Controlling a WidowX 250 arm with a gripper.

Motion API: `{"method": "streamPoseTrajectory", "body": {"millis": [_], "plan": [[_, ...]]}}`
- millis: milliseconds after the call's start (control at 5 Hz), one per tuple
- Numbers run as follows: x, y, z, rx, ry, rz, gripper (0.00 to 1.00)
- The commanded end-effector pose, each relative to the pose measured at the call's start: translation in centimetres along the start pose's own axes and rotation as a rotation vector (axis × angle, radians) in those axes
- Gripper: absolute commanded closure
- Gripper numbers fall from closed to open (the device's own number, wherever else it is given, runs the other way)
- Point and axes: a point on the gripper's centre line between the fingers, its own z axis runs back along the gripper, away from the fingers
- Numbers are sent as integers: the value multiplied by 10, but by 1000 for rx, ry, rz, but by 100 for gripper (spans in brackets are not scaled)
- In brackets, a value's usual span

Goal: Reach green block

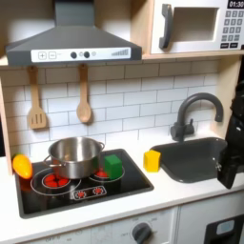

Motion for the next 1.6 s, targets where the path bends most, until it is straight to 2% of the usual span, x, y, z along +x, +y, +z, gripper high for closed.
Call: {"method": "streamPoseTrajectory", "body": {"millis": [0,200,400,600,1400], "plan": [[0,0,0,0,-2,0,0],[15,2,-6,22,-18,14,0],[27,5,-11,28,-22,26,0],[38,11,-13,42,-24,15,0],[91,49,-17,60,-38,36,0]]}}
